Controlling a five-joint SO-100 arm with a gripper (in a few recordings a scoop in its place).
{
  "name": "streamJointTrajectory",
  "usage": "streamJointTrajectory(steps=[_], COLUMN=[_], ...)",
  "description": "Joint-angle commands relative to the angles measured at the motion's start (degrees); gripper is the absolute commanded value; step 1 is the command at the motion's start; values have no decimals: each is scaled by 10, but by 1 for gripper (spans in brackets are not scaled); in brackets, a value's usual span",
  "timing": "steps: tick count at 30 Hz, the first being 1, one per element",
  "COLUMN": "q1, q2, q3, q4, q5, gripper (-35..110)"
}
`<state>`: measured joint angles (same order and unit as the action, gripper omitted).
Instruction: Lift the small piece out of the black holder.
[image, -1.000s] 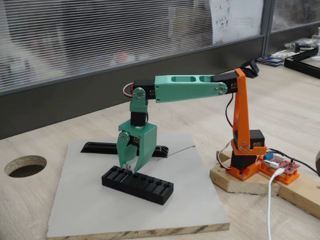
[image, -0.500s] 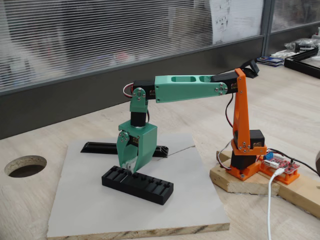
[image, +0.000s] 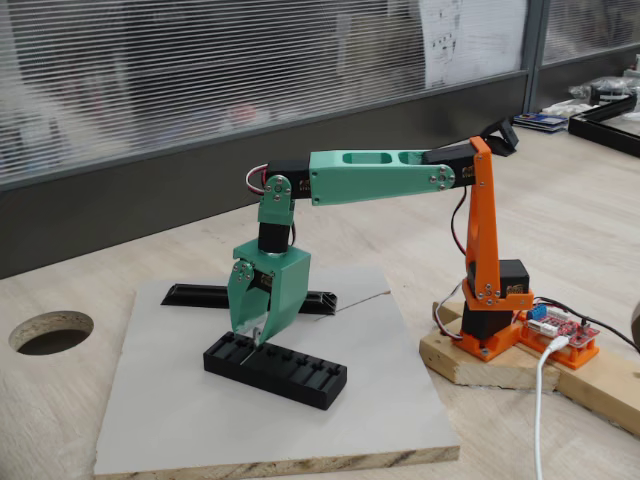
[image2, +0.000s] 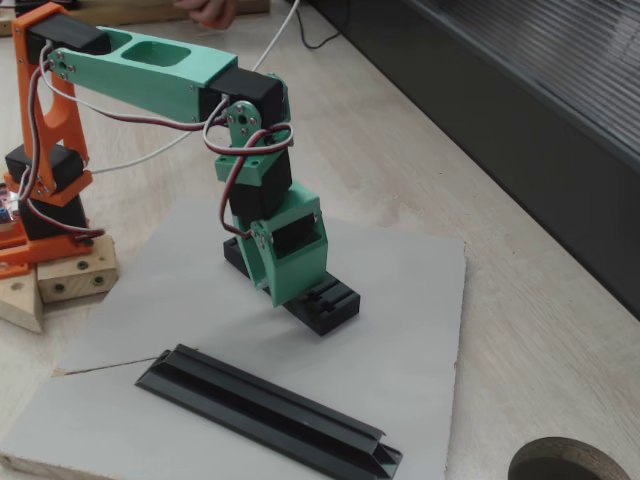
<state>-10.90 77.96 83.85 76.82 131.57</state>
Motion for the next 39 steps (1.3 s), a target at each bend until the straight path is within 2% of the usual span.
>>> streamJointTrajectory(steps=[1, 19, 24, 39], q1=[-2, 16, 16, 9], q2=[5, 5, 5, -36], q3=[-10, -10, -10, -10], q4=[4, 3, -2, -2], q5=[4, 4, -46, -48], gripper=[26, 26, 26, 26])
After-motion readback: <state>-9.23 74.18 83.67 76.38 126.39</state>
